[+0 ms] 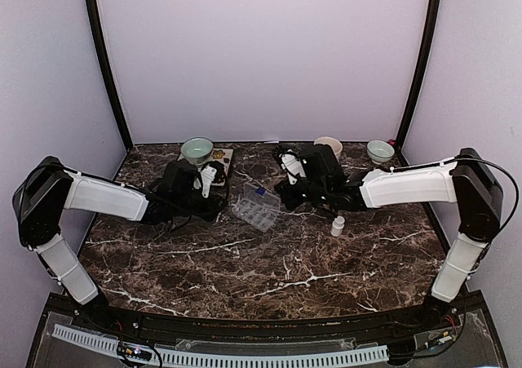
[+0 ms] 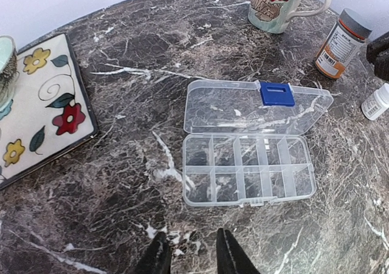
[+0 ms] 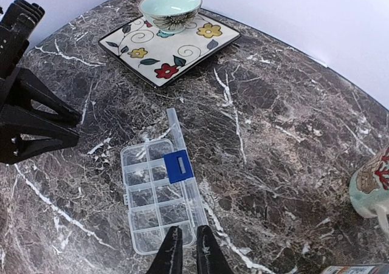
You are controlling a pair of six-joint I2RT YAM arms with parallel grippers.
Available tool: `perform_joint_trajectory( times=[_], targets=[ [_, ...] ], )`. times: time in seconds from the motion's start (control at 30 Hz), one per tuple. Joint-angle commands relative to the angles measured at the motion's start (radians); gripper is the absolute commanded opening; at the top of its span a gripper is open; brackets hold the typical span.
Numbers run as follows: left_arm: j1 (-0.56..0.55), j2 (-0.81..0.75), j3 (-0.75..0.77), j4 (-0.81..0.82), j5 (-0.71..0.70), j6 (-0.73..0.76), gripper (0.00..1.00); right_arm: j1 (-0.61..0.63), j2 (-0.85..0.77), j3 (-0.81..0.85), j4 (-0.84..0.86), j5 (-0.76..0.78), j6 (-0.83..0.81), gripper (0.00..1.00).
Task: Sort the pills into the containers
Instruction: Adjust the pill container at the center of the board.
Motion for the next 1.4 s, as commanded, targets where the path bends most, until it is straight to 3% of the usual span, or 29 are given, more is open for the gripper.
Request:
perform_joint_trajectory(
  times=[0.0, 0.63, 1.37],
  targets=[
    [0.003, 0.061, 0.062, 0.015, 0.066, -0.012, 0.25, 0.025, 0.059, 0.057, -0.021, -0.038, 0.019, 0.09],
    [-0.007, 0.258, 0.261, -0.069, 0.114, 0.006, 0.19, 0.033, 0.247, 0.215, -0.063, -0.073, 0.044, 0.06],
    [-0.034, 0.328, 0.284, -0.129, 0.081, 0.011, 0.11, -0.038, 0.275, 0.242, -0.078, -0.054, 0.065, 0.05]
  ],
)
